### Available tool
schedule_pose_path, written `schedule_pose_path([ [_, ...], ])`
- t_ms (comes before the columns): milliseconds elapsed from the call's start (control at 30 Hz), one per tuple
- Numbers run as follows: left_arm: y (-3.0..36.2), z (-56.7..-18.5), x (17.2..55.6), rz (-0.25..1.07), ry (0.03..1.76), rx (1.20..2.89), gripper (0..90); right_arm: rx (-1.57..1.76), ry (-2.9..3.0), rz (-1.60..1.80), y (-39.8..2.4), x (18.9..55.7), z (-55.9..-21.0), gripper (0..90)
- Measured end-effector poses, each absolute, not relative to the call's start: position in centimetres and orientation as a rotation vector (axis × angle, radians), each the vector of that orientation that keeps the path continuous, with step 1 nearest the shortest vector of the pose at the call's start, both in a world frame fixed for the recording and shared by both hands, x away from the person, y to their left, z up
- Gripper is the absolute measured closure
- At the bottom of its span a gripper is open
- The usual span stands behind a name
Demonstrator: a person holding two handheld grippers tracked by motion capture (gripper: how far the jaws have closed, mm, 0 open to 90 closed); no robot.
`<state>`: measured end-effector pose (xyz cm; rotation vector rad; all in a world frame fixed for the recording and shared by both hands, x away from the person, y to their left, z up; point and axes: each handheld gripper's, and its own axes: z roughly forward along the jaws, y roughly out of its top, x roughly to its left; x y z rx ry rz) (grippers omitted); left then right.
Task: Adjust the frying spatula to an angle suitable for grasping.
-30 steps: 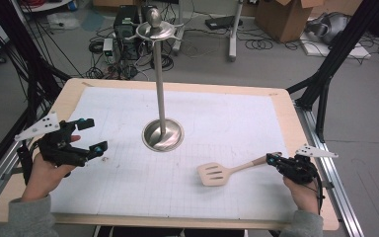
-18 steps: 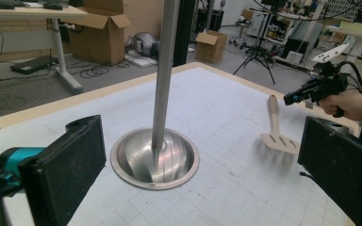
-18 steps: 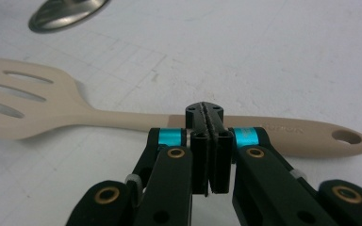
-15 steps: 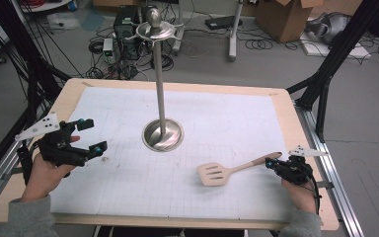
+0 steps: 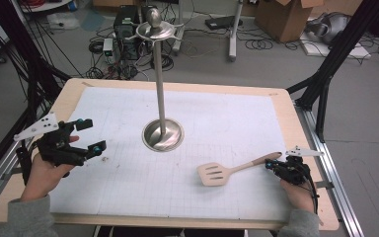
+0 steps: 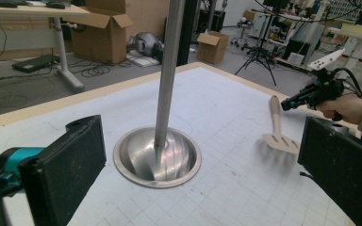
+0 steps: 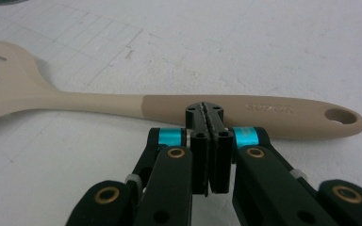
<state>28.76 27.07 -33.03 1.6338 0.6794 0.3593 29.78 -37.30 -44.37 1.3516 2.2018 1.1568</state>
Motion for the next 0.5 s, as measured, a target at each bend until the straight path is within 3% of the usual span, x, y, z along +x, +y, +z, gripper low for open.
schedule_pose_path([
  [500,27.12,-33.38,28.87,0.356,0.692,1.639,2.0,1.33,2.168,1.135,-36.74,30.29,-44.78,89.6],
])
